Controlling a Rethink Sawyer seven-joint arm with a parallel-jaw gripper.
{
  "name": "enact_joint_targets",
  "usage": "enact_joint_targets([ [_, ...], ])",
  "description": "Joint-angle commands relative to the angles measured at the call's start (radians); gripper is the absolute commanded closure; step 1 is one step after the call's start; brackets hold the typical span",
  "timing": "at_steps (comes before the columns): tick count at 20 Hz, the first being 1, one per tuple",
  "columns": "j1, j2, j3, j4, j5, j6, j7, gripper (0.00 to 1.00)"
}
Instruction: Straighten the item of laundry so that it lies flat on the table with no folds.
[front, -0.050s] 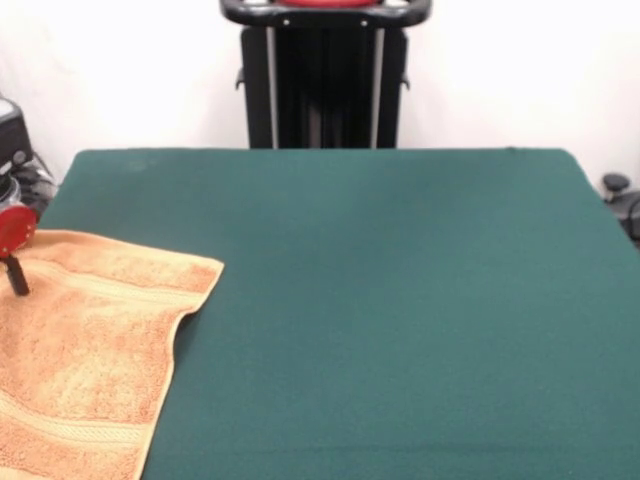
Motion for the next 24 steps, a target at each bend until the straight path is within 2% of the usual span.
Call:
enact_joint_targets([
  [1, 0.070, -0.006, 0.121, 0.138, -0.050, 0.061, -0.108, 0.00],
  [12, 0.092, -0.010, 0.107, 0.159, -0.035, 0.051, -0.053, 0.00],
  [17, 0.032, 0.050, 0.202, 0.228, 0.026, -0.061, -0.035, 0.00],
  [24, 0.030, 0.055, 0.222, 0.235, 0.018, -0.077, -0.009, 0.00],
])
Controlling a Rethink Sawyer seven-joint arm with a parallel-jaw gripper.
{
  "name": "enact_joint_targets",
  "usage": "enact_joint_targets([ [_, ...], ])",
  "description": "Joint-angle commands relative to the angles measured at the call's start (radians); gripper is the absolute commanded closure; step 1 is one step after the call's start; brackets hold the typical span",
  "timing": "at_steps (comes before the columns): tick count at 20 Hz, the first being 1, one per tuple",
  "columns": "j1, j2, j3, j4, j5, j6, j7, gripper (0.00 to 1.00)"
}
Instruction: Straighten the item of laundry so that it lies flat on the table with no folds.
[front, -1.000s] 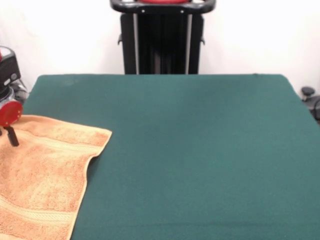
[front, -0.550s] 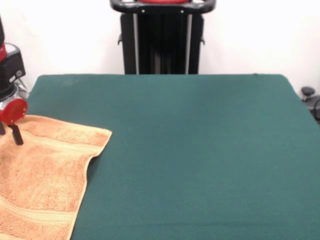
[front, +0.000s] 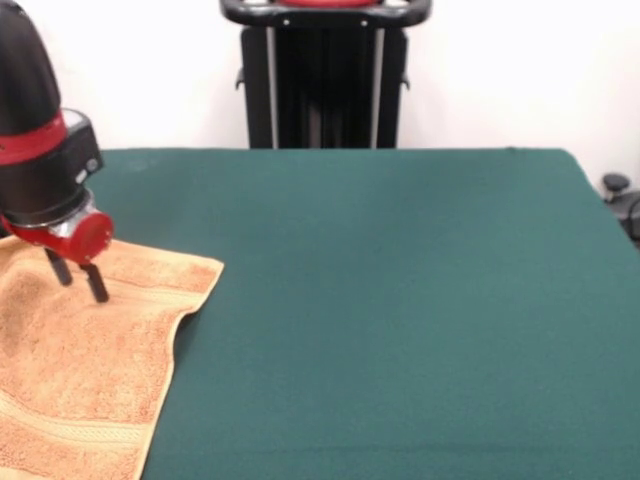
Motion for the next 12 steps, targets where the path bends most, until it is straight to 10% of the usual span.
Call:
enact_joint_targets([
  [1, 0.012, 0.070, 0.158, 0.129, 0.020, -0.054, -0.011, 0.00],
  [12, -0.139, 0.270, 0.380, 0.120, 0.040, -0.149, -0.120, 0.00],
])
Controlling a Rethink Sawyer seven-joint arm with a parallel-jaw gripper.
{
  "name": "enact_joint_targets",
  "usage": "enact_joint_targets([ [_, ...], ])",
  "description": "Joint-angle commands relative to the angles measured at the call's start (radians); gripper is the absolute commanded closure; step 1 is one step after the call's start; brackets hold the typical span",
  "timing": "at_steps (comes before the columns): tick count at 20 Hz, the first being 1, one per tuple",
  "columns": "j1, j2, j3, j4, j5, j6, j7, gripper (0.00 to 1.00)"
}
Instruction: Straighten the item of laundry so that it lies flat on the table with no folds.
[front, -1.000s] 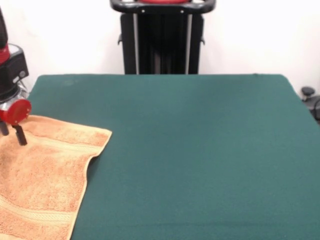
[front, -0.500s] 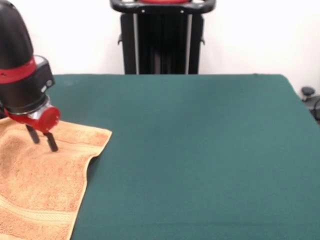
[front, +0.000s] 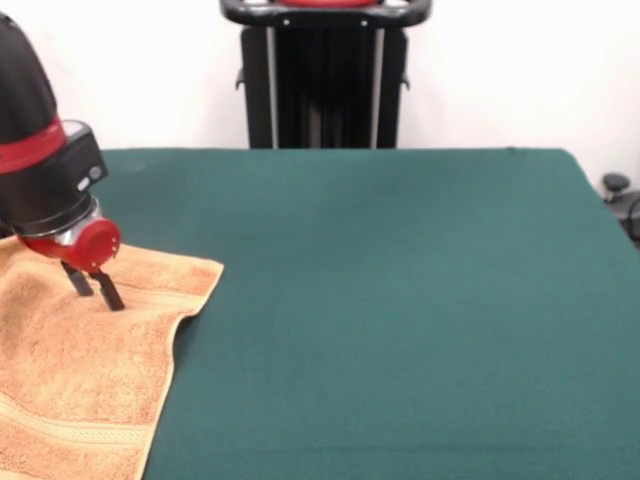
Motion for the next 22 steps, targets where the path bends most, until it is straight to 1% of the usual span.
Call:
enact_joint_targets([
  [1, -0.044, 0.278, 0.271, 0.075, 0.032, -0.141, -0.140, 0.00],
  [4, -0.085, 0.341, 0.328, 0.061, 0.039, -0.137, -0.183, 0.00],
  [9, -0.120, 0.386, 0.379, 0.052, 0.038, -0.111, -0.204, 0.00],
  [15, -0.119, 0.380, 0.384, 0.046, 0.007, -0.110, -0.165, 0.00],
  [22, -0.106, 0.374, 0.376, 0.049, 0.009, -0.125, -0.096, 0.00],
])
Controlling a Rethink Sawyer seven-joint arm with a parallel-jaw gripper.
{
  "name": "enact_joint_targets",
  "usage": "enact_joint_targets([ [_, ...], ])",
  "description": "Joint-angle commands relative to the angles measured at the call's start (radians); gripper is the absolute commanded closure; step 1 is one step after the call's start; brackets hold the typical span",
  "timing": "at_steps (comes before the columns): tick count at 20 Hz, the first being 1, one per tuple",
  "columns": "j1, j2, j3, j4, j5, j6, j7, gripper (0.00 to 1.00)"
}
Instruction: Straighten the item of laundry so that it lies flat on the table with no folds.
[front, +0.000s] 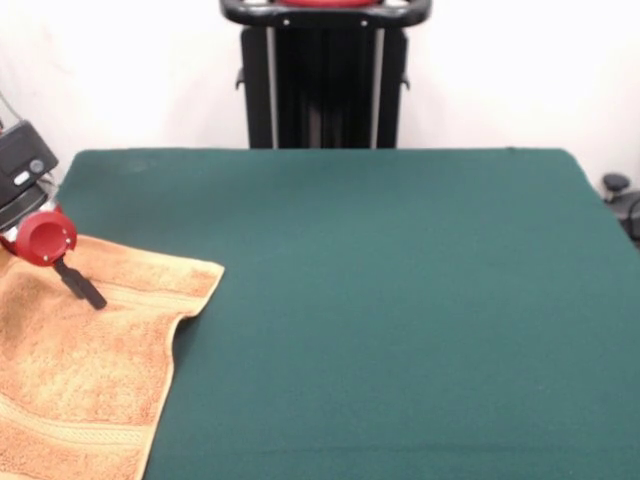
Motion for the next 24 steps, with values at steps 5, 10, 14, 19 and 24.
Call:
enact_joint_targets([
  [5, 0.147, 0.272, 0.132, 0.062, -0.045, -0.263, -0.047, 0.00],
  [10, 0.184, 0.244, 0.094, 0.066, -0.037, -0.262, 0.031, 0.00],
  [14, 0.204, 0.233, 0.078, 0.076, -0.017, -0.272, 0.092, 0.00],
  [19, 0.230, 0.224, 0.062, 0.091, 0.016, -0.302, 0.166, 0.00],
  [24, 0.251, 0.215, 0.045, 0.103, 0.053, -0.317, 0.202, 0.00],
])
